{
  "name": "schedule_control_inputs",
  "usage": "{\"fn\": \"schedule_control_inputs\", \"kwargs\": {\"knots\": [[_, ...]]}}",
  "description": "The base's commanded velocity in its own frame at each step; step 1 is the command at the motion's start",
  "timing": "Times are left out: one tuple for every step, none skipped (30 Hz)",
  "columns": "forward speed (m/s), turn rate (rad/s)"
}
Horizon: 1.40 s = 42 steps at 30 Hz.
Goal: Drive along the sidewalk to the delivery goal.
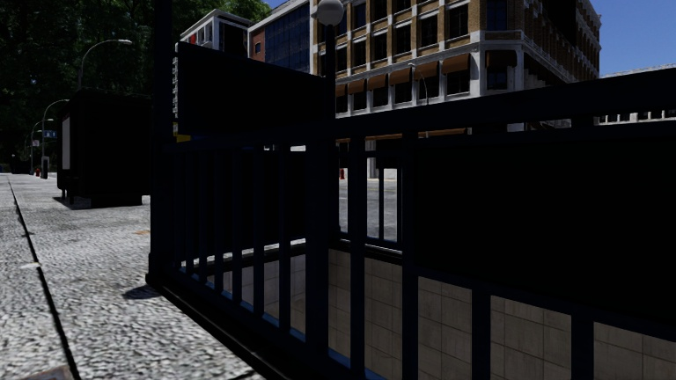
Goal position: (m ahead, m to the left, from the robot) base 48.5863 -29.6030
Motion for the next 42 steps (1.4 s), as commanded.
{"fn": "schedule_control_inputs", "kwargs": {"knots": [[0.0,0.0],[0.0,0.0],[0.0,0.0],[0.0,0.0],[0.0,0.0],[0.0,0.0],[0.0,0.04],[0.0,0.04],[0.0,0.26],[0.0,0.51],[0.0,0.73],[0.0,0.73],[0.0,0.95],[0.0,1.2],[0.0,1.2],[0.0,1.2],[0.0,1.2],[0.0,1.2],[0.0,1.2],[0.0,1.2],[0.0,1.15],[0.0,1.15],[0.0,1.07],[0.0,1.03],[0.0,1.01],[0.0,1.01],[0.0,1.0],[0.0,1.0],[0.0,0.98],[0.0,0.95],[0.0,0.94],[0.0,0.94],[0.0,0.9],[0.0,0.87],[0.0,0.86],[0.0,0.85],[0.0,0.85],[0.0,0.81],[0.0,0.76],[0.0,0.73],[0.0,0.69],[0.0,0.69]]}}
